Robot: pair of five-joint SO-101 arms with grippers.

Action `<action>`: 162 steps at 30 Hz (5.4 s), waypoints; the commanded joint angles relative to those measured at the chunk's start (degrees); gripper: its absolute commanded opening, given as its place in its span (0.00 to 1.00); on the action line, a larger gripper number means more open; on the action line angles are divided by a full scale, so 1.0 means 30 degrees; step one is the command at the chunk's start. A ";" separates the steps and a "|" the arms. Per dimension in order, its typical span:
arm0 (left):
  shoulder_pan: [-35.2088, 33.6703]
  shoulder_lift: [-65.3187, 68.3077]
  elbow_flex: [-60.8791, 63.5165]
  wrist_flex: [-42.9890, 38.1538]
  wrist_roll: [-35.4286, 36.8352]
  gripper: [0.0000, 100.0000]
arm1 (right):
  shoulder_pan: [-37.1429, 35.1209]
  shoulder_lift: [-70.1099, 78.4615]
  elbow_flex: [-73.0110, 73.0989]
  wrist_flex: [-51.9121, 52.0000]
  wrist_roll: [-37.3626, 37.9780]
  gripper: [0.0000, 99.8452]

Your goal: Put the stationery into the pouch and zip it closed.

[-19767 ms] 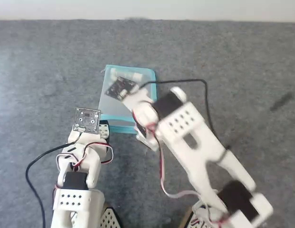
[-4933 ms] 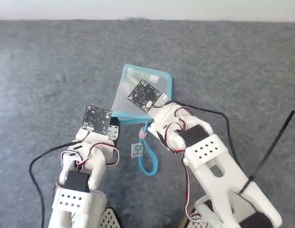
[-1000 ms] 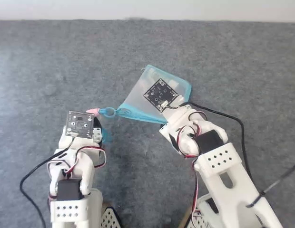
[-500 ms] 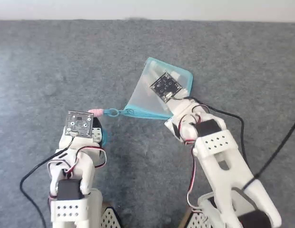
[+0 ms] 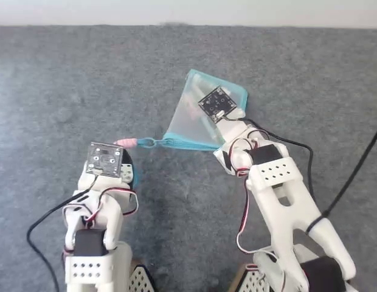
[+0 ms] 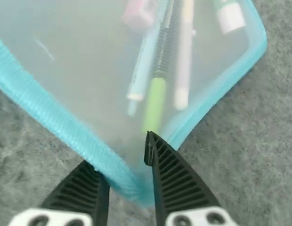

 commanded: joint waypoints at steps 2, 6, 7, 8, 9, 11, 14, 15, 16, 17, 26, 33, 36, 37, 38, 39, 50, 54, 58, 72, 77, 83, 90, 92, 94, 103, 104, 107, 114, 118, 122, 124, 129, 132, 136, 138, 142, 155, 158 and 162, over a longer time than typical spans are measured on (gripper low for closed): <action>0.1084 0.0000 -0.0337 -0.0615 -0.0264 0.03 | 0.1656 0.0454 -0.0352 -0.0073 -0.0703 0.06; 0.1114 0.0000 -0.0308 -0.0615 -0.0234 0.14 | 0.1568 0.0454 -0.0352 0.0015 -0.0703 0.15; 0.1172 0.0000 -0.0308 -0.0586 -0.0234 0.16 | 0.1568 0.0454 -0.0352 0.0015 -0.0703 0.15; 0.1172 0.0000 -0.0308 -0.0527 -0.0234 0.17 | 0.1568 0.0454 -0.0352 0.0015 -0.0703 0.15; 0.1172 0.0000 -0.0308 -0.0440 -0.0234 0.17 | 0.1597 0.0425 -0.0352 0.0015 -0.0703 0.14; 0.1201 0.0000 -0.0308 -0.0440 -0.0234 0.17 | 0.1597 0.0425 -0.0352 0.0015 -0.0703 0.14; 0.1201 0.0000 -0.0308 -0.0440 -0.0234 0.17 | 0.1597 0.0425 -0.0352 0.0015 -0.0703 0.14; 0.1201 0.0000 -0.0308 -0.0440 -0.0234 0.17 | 0.1568 0.0278 -0.0293 0.0015 -0.0703 0.14; 0.1201 0.0000 -0.0308 -0.0440 -0.0234 0.17 | 0.1568 0.0073 -0.0205 0.0015 -0.0703 0.14; 0.1201 0.0000 -0.0308 -0.0440 -0.0234 0.17 | 0.1568 -0.0249 -0.0147 0.0044 -0.0703 0.14; 0.1201 0.0000 -0.0308 -0.0498 -0.0264 0.17 | 0.0513 -0.4996 0.2374 0.0044 -0.0674 0.14; 0.1201 0.0000 -0.0278 -0.0498 -0.0264 0.17 | 0.0132 -0.6930 0.3341 0.0044 -0.0674 0.14; 0.1201 0.0000 -0.0278 -0.0469 -0.0264 0.17 | 0.0132 -0.7018 0.3370 0.0044 -0.0674 0.18; 0.1201 0.0000 -0.0278 -0.0469 -0.0264 0.17 | 0.0132 -0.7018 0.3370 0.0044 -0.0674 0.20; 0.1201 0.0000 -0.0278 -0.0469 -0.0264 0.17 | 0.0132 -0.7018 0.3370 0.0044 -0.0674 0.22; 0.1201 0.0000 -0.0278 -0.0469 -0.0293 0.17 | 0.0132 -0.7018 0.3370 0.0073 -0.0674 0.24; 0.1172 0.0000 -0.0278 -0.0557 -0.0293 0.17 | 0.0103 -0.7223 0.3253 0.0601 -0.0703 0.25; 0.1172 0.0000 -0.0278 -0.0557 -0.0293 0.17 | 0.0103 -0.7223 0.3253 0.0571 -0.0703 0.25; 0.1201 0.0000 -0.0278 -0.0557 -0.0293 0.17 | 0.0103 -0.7253 0.3253 0.0571 -0.0703 0.26; 0.1201 0.0000 -0.0190 -0.0586 -0.0293 0.17 | 0.0132 -1.4315 0.2784 0.4674 -0.1260 0.26; 0.1201 0.0000 0.0132 -0.0967 -0.0352 0.17 | 0.0132 -1.4989 0.4015 0.4234 -0.1231 0.26; 0.1201 0.0000 0.0132 -0.1026 -0.0352 0.17 | -0.0190 -1.4491 0.4366 0.3912 -0.1201 0.26; 0.1172 0.0000 0.0308 -0.1114 -0.0352 0.17 | -0.1421 -1.2645 0.4132 0.3941 -0.0938 0.34; 0.1201 0.0000 0.0308 -0.1114 -0.0352 0.17 | -0.1304 -1.2264 0.3927 0.3941 -0.0908 0.33; 0.1201 0.0000 0.0308 -0.1114 -0.0352 0.17 | -0.1392 -1.1883 0.3868 0.3912 -0.0821 0.33; 0.1201 0.0000 0.0308 -0.1114 -0.0352 0.17 | -0.2623 -1.0300 0.3780 0.4088 0.0088 0.33; 0.1201 0.0000 0.0308 -0.1114 -0.0352 0.17 | -0.2564 -1.0037 0.3604 0.4059 0.0059 0.33; 0.1172 0.0000 0.0308 -0.1114 -0.0352 0.17 | -0.2535 -0.9187 0.3077 0.4322 0.0088 0.33; 0.1201 0.0000 0.0308 -0.1114 -0.0352 0.17 | -0.2535 -0.8278 0.2608 0.4352 -0.0029 0.33; 0.1201 0.0000 0.0308 -0.1114 -0.0352 0.17 | -0.2564 -0.9421 0.2755 0.4381 -0.0059 0.33; 0.1201 0.0000 0.0308 -0.1114 -0.0352 0.17 | -0.2681 -1.1443 0.3897 0.4147 0.0088 0.33; 0.1201 0.0000 0.0308 -0.1114 -0.0352 0.17 | -0.2535 -1.2000 0.4425 0.3590 0.0088 0.33; 0.1201 0.0000 0.0308 -0.1055 -0.0352 0.17 | -0.2505 -1.0828 0.4337 0.3238 0.0059 0.33; 0.1201 0.0000 0.0308 -0.1055 -0.0352 0.17 | -0.2183 -1.0066 0.3722 0.3473 0.0000 0.33; 0.1201 0.0000 0.0337 -0.1055 -0.0352 0.17 | -0.1128 -1.0974 0.2930 0.4645 -0.0029 0.33; 0.1201 0.0000 0.0337 -0.1084 -0.0352 0.17 | -0.1363 -1.2117 0.2989 0.4996 -0.0029 0.33; 0.1201 0.0000 0.0337 -0.1114 -0.0352 0.17 | -0.2183 -1.4520 0.4601 0.4557 0.0117 0.33; 0.1201 0.0000 0.0337 -0.1084 -0.0352 0.17 | -0.1568 -1.1766 0.4923 0.3267 0.0117 0.44; 0.1201 0.0000 0.0337 -0.1084 -0.0352 0.17 | -0.1128 -1.1062 0.4103 0.3971 0.0117 0.44; 0.1201 0.0000 0.0337 -0.1114 -0.0352 0.17 | 0.0337 -1.0212 0.1055 0.7868 -0.0029 0.44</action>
